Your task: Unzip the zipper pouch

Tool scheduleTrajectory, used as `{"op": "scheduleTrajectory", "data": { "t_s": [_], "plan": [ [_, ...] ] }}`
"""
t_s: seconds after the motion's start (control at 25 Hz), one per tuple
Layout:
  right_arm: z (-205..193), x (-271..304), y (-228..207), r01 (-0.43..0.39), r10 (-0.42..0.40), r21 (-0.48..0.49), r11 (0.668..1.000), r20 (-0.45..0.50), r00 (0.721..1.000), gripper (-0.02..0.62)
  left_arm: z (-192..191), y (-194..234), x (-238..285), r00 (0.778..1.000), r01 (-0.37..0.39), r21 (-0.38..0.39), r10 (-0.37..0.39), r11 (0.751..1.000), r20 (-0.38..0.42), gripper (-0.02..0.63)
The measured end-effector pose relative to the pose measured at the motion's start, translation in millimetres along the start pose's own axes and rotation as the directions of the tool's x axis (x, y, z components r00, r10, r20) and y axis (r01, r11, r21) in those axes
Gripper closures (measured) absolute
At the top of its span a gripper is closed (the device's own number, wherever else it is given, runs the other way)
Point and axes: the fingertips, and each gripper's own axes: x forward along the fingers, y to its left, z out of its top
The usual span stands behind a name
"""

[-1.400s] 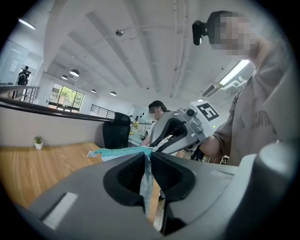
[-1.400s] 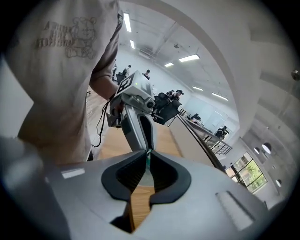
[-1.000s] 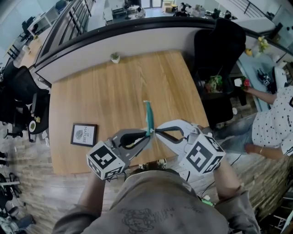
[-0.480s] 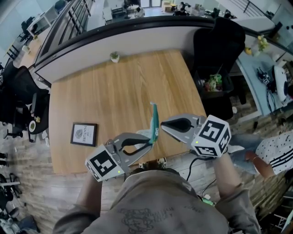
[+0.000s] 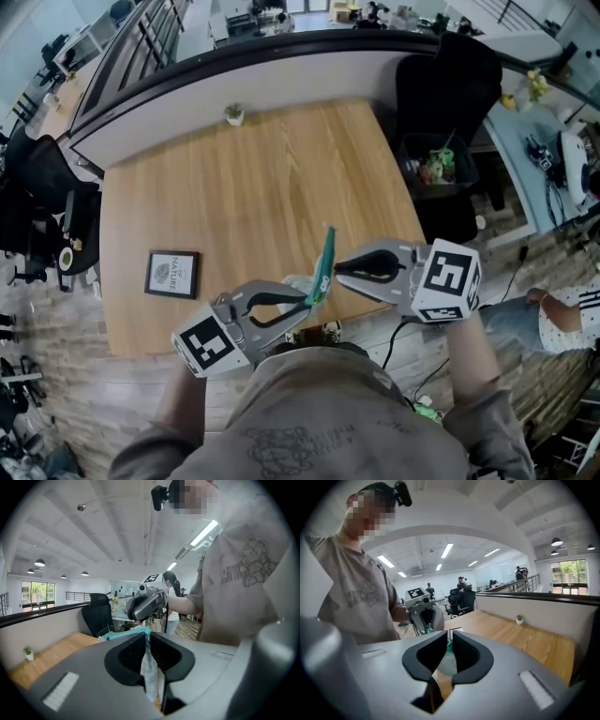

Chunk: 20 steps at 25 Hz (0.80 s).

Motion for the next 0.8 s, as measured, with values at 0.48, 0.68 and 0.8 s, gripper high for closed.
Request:
{"op": "scheduleTrajectory", "data": {
  "t_s": [0.48, 0.68, 0.8],
  "plan": [
    [-5.2, 23.0, 29.7, -0.07, 0.033, -0.348, 0.935, -0.109, 0.993, 0.463, 6.8, -3.6, -4.8, 0.998, 0.049, -0.02, -0.048, 0.999, 0.031, 0.572],
    [-12.5, 28.0, 35.6, -0.123, 0.018, -0.474, 0.872, -0.221, 0.975, 0.465, -4.6, -7.0, -7.3, 0.992, 0.12, 0.021, -0.119, 0.993, -0.034, 0.572],
    [-17.6, 30.8, 36.1, -0.172, 0.029, -0.49, 0.854, -0.286, 0.958, 0.501, -5.8, -3.7, -7.3, 0.99, 0.137, 0.032, -0.136, 0.99, -0.049, 0.572]
  ]
}}
